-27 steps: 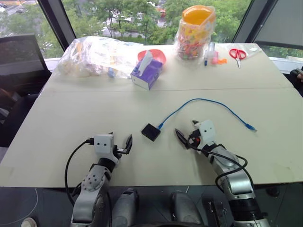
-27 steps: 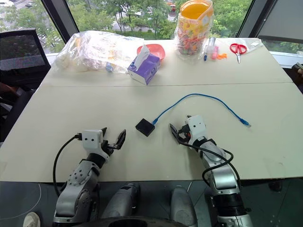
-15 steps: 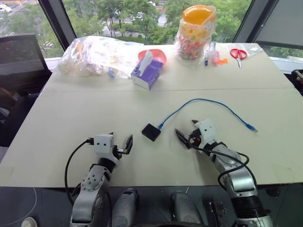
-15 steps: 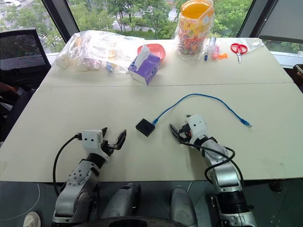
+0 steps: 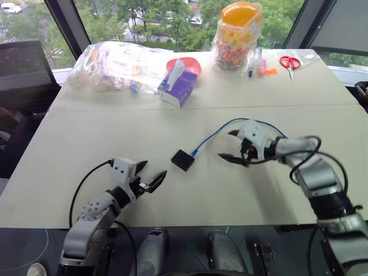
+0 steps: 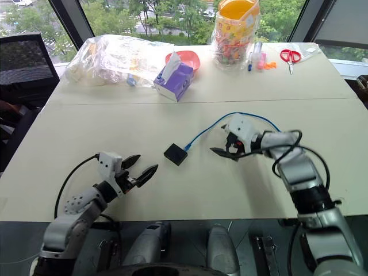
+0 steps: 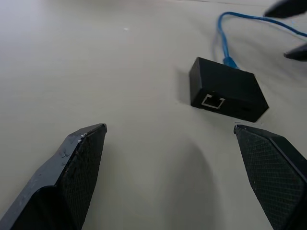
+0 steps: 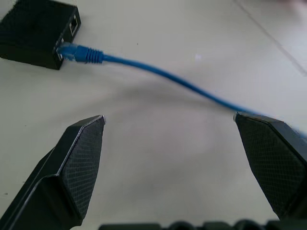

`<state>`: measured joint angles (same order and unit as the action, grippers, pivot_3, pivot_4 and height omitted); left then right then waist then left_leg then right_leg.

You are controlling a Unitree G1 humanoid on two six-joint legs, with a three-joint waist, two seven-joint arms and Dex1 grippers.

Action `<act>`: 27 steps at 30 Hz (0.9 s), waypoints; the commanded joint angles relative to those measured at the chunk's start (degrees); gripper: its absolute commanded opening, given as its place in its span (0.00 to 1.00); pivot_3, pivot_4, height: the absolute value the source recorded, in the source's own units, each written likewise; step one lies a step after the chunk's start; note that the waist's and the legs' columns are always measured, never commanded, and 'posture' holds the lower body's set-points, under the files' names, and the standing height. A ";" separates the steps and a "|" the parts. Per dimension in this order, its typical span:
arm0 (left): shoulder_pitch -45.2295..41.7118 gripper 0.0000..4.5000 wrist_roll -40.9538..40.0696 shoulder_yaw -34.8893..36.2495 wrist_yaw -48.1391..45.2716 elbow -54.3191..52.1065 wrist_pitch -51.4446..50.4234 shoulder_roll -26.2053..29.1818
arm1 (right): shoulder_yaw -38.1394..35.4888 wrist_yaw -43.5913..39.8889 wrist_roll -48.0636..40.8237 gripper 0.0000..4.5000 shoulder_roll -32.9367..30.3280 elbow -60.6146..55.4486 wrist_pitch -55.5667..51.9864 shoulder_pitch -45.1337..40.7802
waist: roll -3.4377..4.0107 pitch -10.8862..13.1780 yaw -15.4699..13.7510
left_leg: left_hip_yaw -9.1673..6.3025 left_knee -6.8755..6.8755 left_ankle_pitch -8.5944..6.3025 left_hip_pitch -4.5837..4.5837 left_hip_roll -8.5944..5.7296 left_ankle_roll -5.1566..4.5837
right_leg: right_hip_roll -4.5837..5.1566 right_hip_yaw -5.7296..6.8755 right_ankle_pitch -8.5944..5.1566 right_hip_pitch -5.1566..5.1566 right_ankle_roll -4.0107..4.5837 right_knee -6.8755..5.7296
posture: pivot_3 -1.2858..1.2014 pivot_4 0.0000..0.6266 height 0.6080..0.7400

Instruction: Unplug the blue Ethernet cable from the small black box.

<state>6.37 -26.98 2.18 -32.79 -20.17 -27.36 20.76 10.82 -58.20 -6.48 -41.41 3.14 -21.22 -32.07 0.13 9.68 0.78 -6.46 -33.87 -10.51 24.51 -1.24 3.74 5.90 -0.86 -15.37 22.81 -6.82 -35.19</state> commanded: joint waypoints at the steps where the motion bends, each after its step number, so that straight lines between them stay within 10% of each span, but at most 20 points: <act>1: -1.01 0.99 -5.83 1.83 -4.18 -2.54 -5.57 3.68 | 5.39 -7.94 3.14 1.00 0.24 5.91 4.79 -8.42 | -0.08 0.13 0.07 | 0.00 0.00 -0.01 0.00 0.00 0.00 | 0.00 0.00 -0.03 -0.01 -0.06 -0.02 | 0.52 0.24 0.90; 16: -4.15 0.99 -7.88 6.48 -5.23 -4.48 -6.65 9.17 | 22.48 -18.32 21.05 1.00 15.05 43.21 42.92 -33.45 | -0.41 1.14 0.42 | 0.00 0.11 0.18 -0.01 0.00 0.30 | -0.06 -0.06 0.04 0.36 -0.38 -0.74 | 0.52 0.24 0.90; 27: -3.13 0.99 -6.27 9.75 -5.11 -4.67 -5.22 12.47 | 24.09 -20.76 27.30 1.00 23.70 61.54 50.34 -42.95 | -0.46 1.18 1.80 | -0.15 0.20 0.43 -0.14 0.15 0.67 | -0.30 -0.11 0.01 0.44 -0.20 -1.08 | 0.52 0.24 0.90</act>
<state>3.42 -33.71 10.53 -37.64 -22.93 -34.12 32.43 34.50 -78.17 19.58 -18.32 62.94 28.38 -73.43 -0.33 10.86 2.57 -6.61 -33.67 -10.07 24.37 -1.09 4.42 5.59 -0.97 -15.33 23.26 -7.07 -36.28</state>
